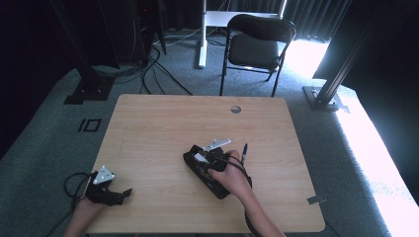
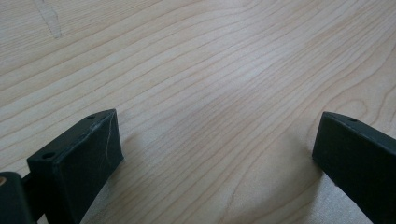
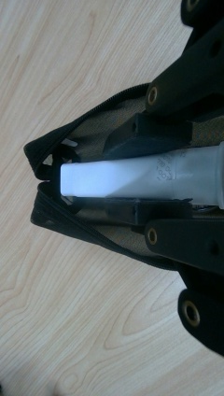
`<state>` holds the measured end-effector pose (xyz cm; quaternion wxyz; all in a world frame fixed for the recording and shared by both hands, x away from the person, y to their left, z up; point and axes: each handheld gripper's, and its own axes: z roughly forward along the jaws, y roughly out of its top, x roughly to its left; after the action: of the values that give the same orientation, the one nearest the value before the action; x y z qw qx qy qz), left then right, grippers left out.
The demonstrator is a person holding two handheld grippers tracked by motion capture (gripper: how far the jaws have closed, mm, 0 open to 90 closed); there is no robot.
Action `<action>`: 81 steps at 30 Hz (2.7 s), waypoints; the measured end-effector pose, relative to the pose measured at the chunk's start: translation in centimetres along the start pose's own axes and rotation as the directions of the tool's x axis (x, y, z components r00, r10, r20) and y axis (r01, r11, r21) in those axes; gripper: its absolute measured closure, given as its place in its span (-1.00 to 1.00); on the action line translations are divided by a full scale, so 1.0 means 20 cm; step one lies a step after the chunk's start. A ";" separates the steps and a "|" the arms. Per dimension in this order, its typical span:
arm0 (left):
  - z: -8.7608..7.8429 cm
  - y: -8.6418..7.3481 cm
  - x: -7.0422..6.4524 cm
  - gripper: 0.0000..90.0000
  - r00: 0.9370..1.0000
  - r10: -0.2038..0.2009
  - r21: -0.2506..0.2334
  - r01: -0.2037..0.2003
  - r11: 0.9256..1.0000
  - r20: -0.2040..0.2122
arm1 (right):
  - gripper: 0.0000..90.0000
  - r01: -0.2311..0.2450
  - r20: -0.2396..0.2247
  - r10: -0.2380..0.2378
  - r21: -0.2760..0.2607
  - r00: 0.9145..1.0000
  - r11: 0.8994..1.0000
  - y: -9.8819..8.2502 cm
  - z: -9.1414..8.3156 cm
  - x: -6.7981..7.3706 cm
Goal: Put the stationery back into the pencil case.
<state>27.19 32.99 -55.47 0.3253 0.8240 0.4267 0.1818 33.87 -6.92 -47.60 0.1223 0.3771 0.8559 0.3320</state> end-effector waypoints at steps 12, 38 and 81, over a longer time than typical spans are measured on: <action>0.00 0.00 0.00 -0.97 1.000 -0.001 0.000 0.001 1.000 0.000 | 0.53 0.015 0.010 -0.016 0.069 1.000 0.998 0.00 0.07 0.02; 0.00 0.00 0.00 -0.97 1.000 -0.001 0.000 0.001 1.000 0.000 | 0.46 0.028 0.000 -0.028 0.063 1.000 0.998 0.02 0.04 0.01; 0.00 0.00 0.00 -0.97 1.000 -0.002 0.000 0.002 1.000 0.000 | 0.35 -0.245 0.234 0.245 -0.031 0.941 0.969 -0.29 -0.06 -0.51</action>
<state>27.19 32.99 -55.48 0.3257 0.8236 0.4274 0.1816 37.07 -17.71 -51.02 0.1812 0.5174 0.7815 0.2978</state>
